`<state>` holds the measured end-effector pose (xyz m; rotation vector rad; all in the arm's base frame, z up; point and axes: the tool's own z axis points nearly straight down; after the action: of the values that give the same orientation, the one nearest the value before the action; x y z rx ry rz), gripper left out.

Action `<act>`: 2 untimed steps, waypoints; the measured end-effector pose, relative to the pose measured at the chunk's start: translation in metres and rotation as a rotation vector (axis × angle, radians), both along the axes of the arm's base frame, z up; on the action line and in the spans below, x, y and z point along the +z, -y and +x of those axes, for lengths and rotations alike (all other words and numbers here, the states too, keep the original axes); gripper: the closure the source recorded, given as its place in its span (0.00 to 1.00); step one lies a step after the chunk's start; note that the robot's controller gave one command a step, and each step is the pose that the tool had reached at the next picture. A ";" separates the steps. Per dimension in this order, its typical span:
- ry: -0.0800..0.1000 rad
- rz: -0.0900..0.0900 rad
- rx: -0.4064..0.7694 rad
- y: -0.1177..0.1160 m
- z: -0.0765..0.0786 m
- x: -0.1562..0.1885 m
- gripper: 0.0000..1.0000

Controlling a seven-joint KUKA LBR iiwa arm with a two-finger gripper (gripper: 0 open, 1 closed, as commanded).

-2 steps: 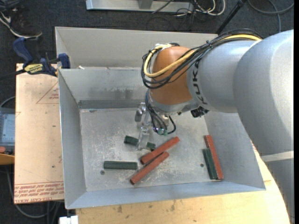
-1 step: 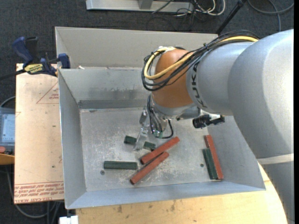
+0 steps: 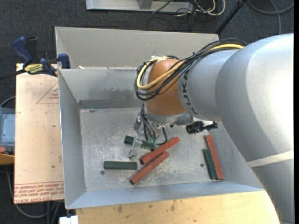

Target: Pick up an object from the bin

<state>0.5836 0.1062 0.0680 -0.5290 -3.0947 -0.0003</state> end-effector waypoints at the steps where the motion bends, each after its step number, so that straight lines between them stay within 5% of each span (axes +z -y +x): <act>1: 0.003 0.000 0.000 0.000 0.001 0.000 0.00; 2: 0.004 0.001 -0.001 0.000 0.001 0.002 1.00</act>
Offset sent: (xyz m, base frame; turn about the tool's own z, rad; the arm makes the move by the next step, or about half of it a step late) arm 0.0000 0.0000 0.0000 0.0000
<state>0.5849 0.1064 0.0699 -0.5305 -3.0984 -0.0030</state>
